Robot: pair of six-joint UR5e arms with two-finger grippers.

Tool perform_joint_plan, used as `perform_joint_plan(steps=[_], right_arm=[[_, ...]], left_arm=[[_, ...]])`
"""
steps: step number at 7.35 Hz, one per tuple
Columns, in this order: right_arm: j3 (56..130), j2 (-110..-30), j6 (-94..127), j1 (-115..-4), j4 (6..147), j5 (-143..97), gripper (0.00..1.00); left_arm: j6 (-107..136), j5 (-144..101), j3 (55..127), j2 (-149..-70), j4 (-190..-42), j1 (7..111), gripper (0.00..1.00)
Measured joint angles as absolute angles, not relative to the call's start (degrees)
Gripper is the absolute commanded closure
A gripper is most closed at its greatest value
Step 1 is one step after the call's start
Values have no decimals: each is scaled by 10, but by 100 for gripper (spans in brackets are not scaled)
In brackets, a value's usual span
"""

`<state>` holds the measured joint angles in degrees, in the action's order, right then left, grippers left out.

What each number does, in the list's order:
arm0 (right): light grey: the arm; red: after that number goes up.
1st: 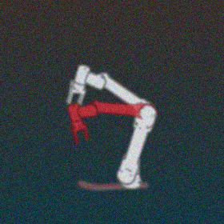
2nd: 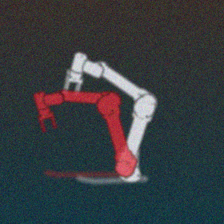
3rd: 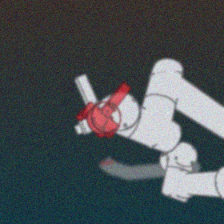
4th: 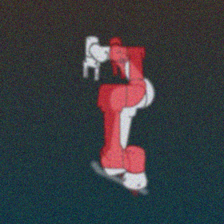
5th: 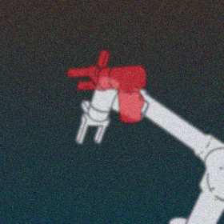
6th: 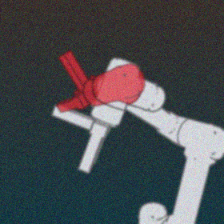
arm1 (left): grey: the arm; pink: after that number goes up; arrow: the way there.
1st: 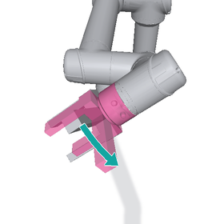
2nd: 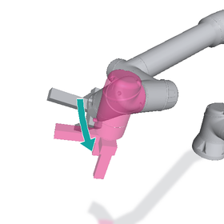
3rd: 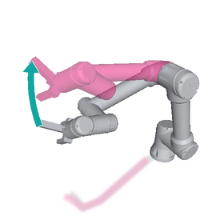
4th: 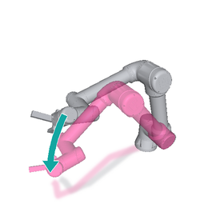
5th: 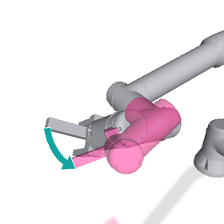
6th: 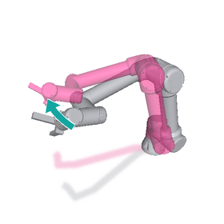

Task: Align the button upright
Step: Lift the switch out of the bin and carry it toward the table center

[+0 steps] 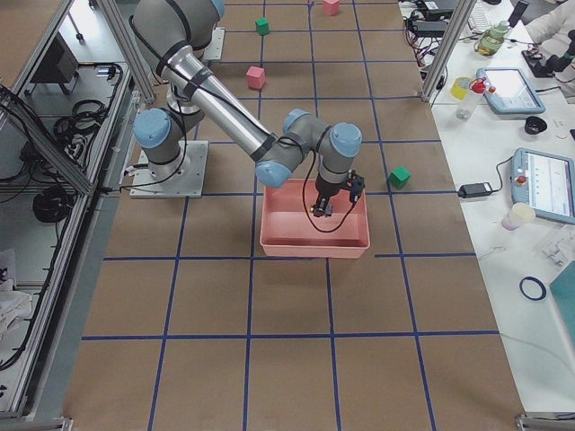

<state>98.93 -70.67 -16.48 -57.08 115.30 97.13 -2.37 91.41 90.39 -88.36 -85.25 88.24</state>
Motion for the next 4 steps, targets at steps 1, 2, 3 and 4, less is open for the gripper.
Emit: perform_joint_plan(steps=[1,2,3,4], right_arm=[[960,-714,-166,-579,1117,968,100],[929,-718,-166,-593,1083,963,100],[903,-724,-165,-612,1057,960,100],[888,-732,-163,-641,1045,956,100]], left_arm=[[-24,914,904,-883,-853,882,0],[-24,914,904,-883,-853,882,0],[-24,914,904,-883,-853,883,0],[-24,914,904,-883,-853,883,0]])
